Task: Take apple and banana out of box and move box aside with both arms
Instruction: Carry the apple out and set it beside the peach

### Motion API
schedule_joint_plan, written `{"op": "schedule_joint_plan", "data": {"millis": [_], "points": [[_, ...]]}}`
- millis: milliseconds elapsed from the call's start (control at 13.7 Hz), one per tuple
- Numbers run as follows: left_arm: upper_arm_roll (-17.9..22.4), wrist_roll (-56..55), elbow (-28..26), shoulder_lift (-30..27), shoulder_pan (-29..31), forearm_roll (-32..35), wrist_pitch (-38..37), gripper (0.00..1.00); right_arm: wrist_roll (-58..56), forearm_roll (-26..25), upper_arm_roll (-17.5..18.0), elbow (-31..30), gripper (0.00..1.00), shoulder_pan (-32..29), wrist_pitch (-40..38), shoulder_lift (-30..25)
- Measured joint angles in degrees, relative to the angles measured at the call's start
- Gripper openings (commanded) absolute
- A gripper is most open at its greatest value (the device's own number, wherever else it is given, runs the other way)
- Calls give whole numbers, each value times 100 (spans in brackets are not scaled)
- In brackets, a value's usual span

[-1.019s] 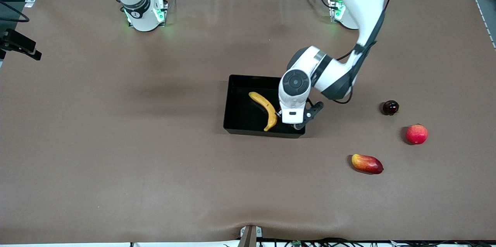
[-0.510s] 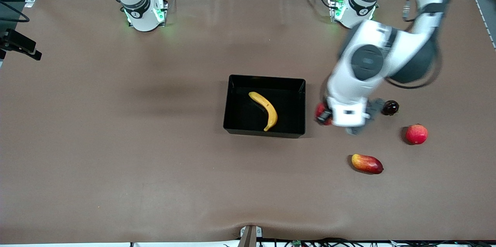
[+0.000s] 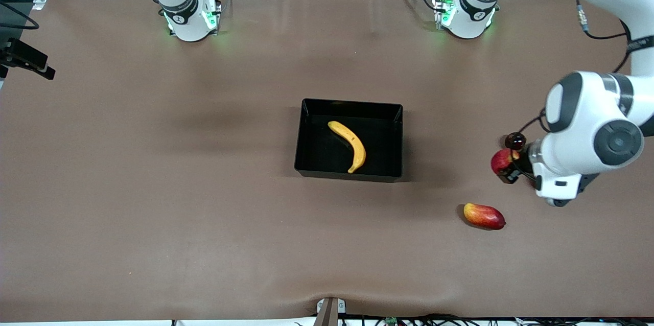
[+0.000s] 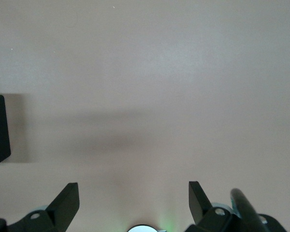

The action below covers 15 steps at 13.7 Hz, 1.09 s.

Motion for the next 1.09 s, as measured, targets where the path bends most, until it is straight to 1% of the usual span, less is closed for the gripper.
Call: {"op": "schedule_joint_plan", "data": {"millis": [291, 437, 655, 874, 946, 1019, 1092], "points": [[-1, 669, -362, 300, 613, 0, 782, 0, 0, 0, 0, 0, 100, 0, 0, 0], [-3, 721, -511, 433, 771, 0, 1224, 0, 0, 0, 0, 0, 100, 0, 0, 0], [-37, 714, -640, 664, 771, 0, 1644, 0, 0, 0, 0, 0, 100, 0, 0, 0], [-73, 707, -645, 822, 681, 0, 1715, 0, 0, 0, 0, 0, 100, 0, -1, 0], [-75, 711, -645, 847, 647, 0, 1716, 11, 0, 0, 0, 0, 100, 0, -2, 1], [-79, 712, -647, 864, 611, 0, 1716, 32, 0, 0, 0, 0, 100, 0, -3, 1], [-80, 712, -647, 889, 576, 0, 1717, 59, 0, 0, 0, 0, 100, 0, -3, 1]]}}
